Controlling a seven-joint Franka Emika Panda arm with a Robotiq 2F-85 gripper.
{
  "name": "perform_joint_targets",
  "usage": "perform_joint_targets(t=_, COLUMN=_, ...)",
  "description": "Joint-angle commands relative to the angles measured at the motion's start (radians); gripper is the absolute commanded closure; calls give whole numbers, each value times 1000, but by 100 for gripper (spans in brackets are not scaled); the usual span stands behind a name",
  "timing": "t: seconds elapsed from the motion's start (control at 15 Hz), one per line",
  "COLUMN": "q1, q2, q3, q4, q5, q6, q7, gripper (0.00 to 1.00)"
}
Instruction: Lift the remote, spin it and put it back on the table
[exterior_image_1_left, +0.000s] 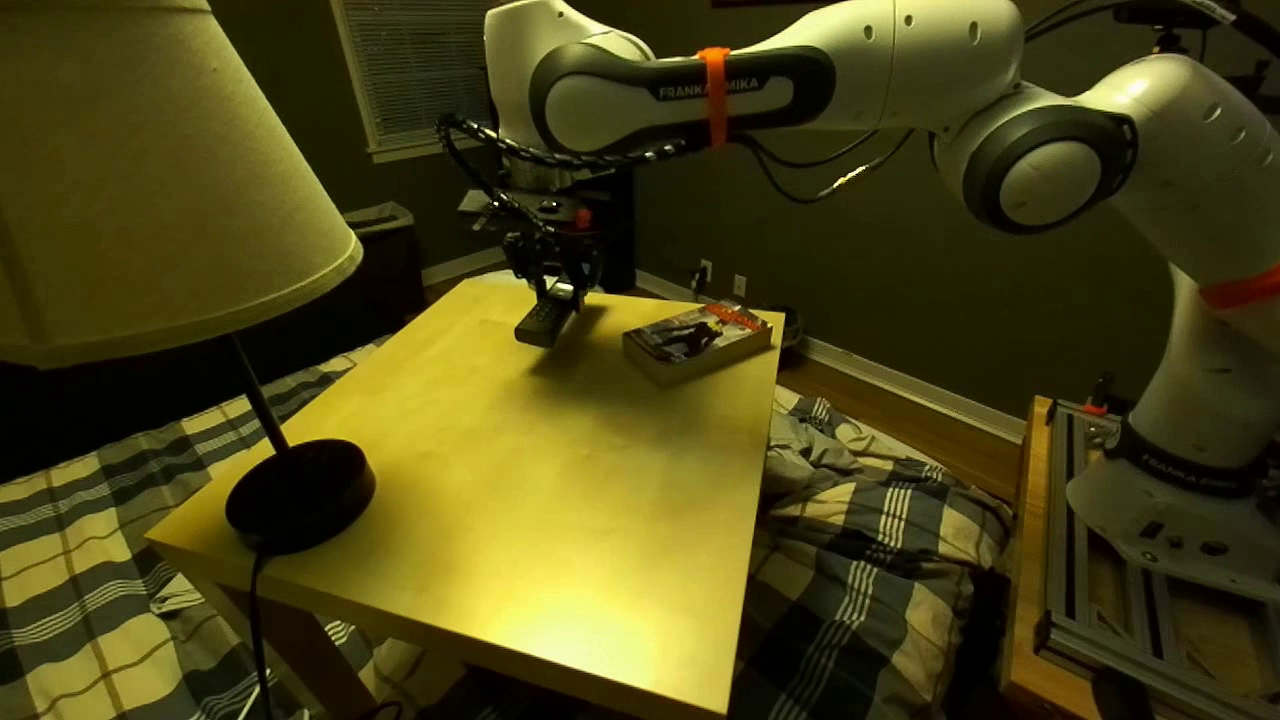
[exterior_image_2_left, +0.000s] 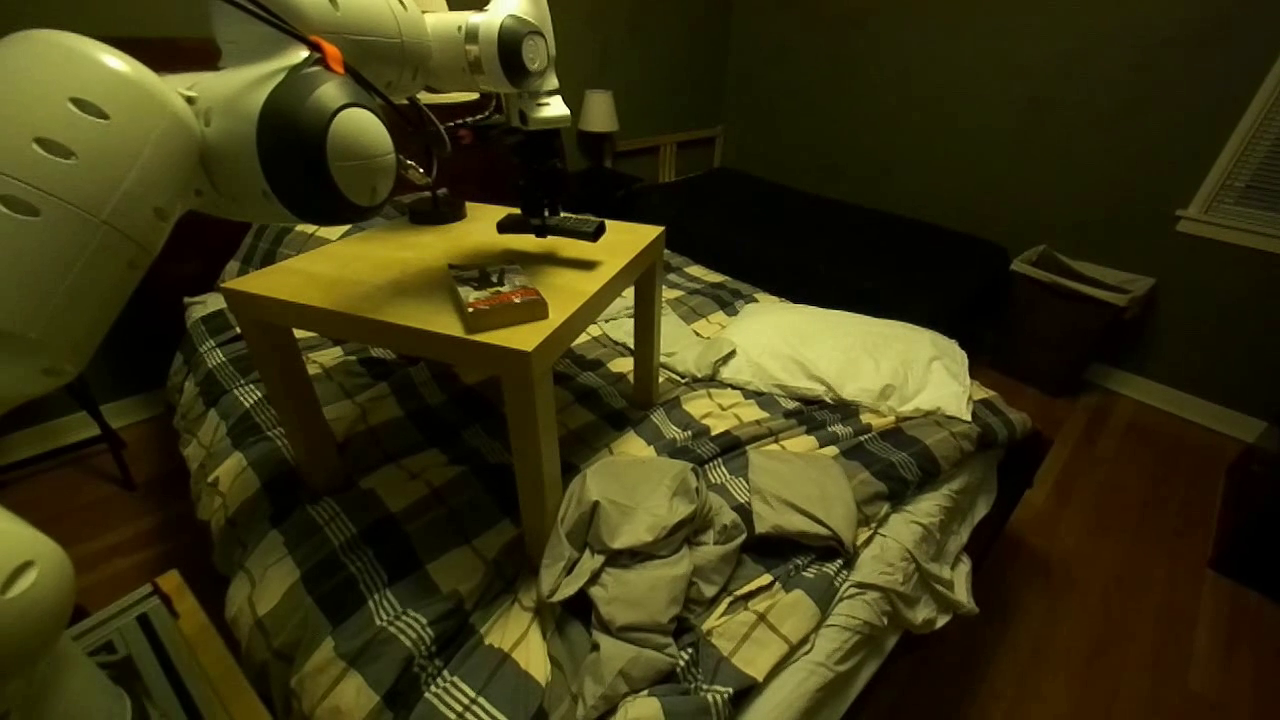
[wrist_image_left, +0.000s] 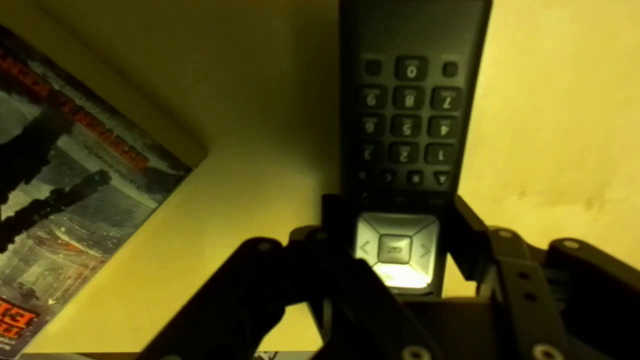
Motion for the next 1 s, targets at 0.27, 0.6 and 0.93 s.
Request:
perform_joint_targets(t=0.27, q1=5, q2=18, q3=-18, q4=36, q5=30, q6=-91, q7=246, gripper=72)
perform_joint_targets(t=0.6, q1=1, q2=19, q3=-3, q4=33, q5=60, q6=-70, q7=317, gripper=72)
perform_joint_targets(t=0.93, q1=3, q2=25, q3=-6, q4=27, q5=68, q6=-58, q7=382, gripper=72)
